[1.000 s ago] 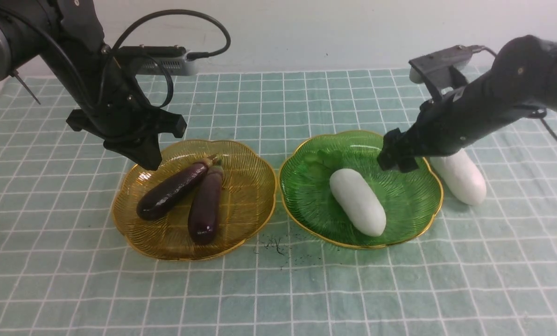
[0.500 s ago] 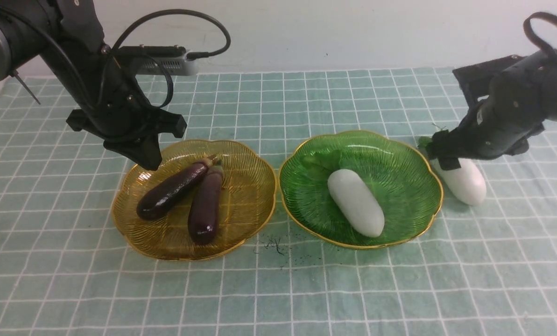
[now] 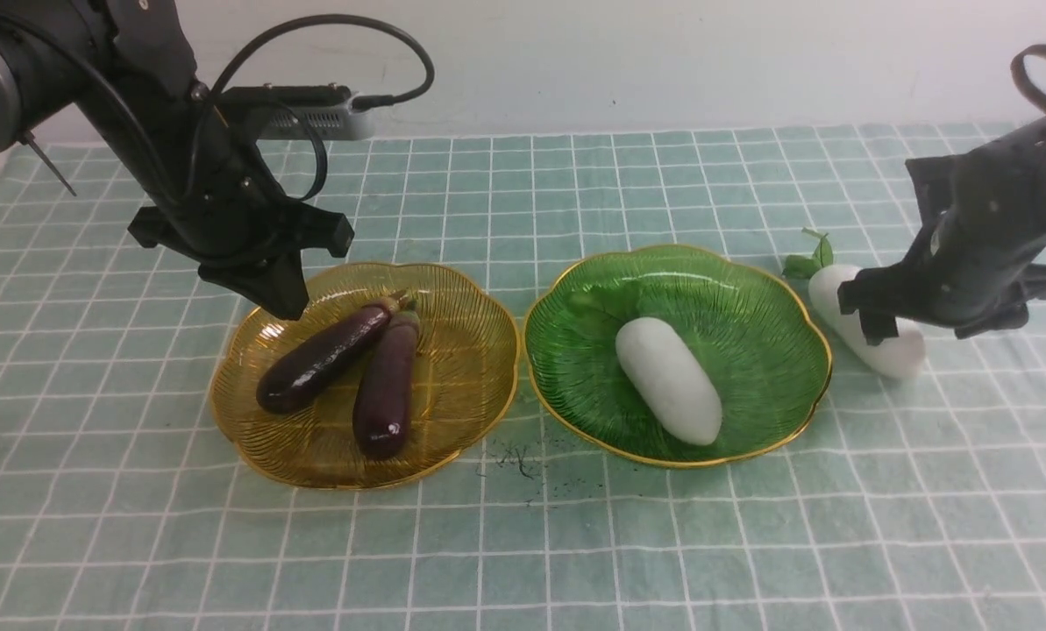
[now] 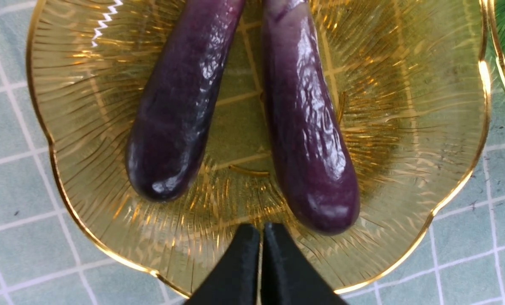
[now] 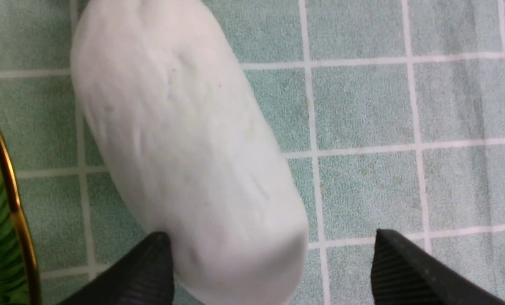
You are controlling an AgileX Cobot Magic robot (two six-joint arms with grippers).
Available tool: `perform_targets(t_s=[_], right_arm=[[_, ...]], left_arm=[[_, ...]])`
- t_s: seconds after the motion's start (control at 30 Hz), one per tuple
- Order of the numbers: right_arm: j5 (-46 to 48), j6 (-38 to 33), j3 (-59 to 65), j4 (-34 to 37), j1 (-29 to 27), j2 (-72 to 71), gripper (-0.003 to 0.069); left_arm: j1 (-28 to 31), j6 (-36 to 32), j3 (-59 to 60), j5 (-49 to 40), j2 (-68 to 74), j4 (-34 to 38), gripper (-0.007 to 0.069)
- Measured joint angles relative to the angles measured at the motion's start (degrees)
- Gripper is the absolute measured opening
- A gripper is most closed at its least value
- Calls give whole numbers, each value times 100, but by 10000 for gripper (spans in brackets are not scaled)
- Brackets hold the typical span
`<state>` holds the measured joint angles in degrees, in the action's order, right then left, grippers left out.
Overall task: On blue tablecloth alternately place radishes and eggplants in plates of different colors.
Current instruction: 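Place the white radish on the plate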
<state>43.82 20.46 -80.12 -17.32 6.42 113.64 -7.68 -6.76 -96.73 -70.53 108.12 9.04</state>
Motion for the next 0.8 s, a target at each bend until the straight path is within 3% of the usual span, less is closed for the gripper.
perform_targets(t_s=[0.8], right_arm=[[-860, 0, -21, -394, 0, 375, 572]], left_arm=[[0, 0, 0, 0, 0, 5, -8]])
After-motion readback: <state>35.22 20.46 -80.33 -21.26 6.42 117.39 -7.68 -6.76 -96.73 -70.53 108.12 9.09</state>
